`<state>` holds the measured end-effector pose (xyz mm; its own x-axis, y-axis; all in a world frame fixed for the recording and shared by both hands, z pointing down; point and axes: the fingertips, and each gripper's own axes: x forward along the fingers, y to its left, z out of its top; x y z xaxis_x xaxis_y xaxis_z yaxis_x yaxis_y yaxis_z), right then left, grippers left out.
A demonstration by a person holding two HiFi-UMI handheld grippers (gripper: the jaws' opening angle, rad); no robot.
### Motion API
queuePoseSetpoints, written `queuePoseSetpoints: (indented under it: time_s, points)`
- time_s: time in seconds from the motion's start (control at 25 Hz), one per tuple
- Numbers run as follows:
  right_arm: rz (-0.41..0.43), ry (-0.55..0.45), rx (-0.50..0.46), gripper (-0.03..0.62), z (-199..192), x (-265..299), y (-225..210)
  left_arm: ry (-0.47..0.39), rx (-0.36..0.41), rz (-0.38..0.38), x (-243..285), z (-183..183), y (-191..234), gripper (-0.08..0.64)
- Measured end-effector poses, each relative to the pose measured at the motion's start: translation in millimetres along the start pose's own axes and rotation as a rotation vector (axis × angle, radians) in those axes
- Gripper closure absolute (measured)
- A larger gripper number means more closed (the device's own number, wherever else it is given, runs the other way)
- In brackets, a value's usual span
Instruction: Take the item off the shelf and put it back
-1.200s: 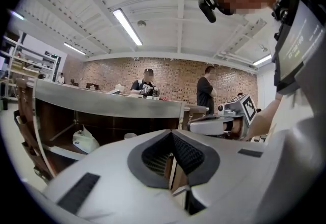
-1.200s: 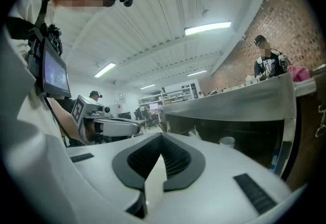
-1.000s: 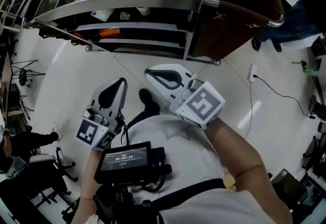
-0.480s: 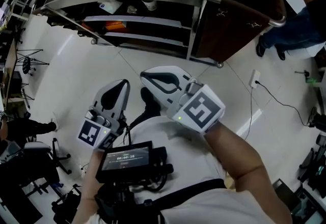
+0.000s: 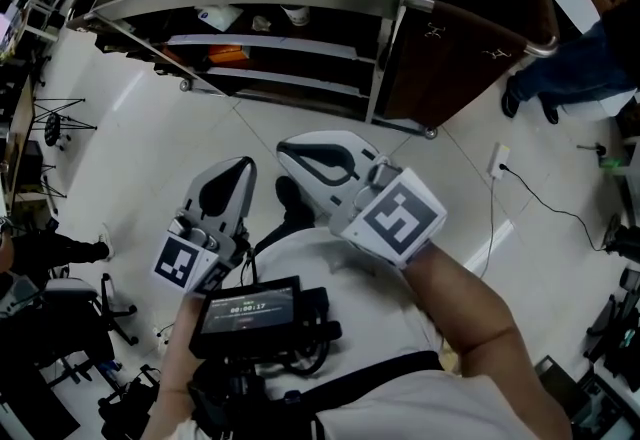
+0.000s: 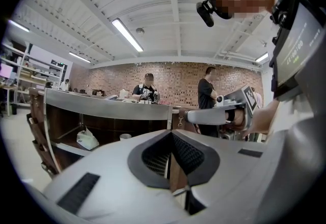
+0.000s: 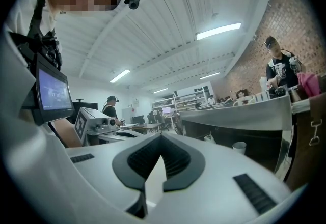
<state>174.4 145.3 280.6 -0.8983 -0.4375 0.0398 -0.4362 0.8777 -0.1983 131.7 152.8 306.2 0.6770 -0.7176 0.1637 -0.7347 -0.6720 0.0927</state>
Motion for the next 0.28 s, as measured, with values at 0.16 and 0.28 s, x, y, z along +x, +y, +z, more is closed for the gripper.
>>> queuePoseSetpoints:
  time_s: [0.16,0.28]
  points:
    - [-0.001,0.0,0.003,0.591,0.3,-1.8,-0.3,-0.001,0.001,0.0,1.2,1.2,-1.9,0.552]
    - [-0.001,0.0,0.001,0.591,0.2,-3.4,-1.3,-0.004,0.004,-0.001,2.9,2.3,-3.3,0.552]
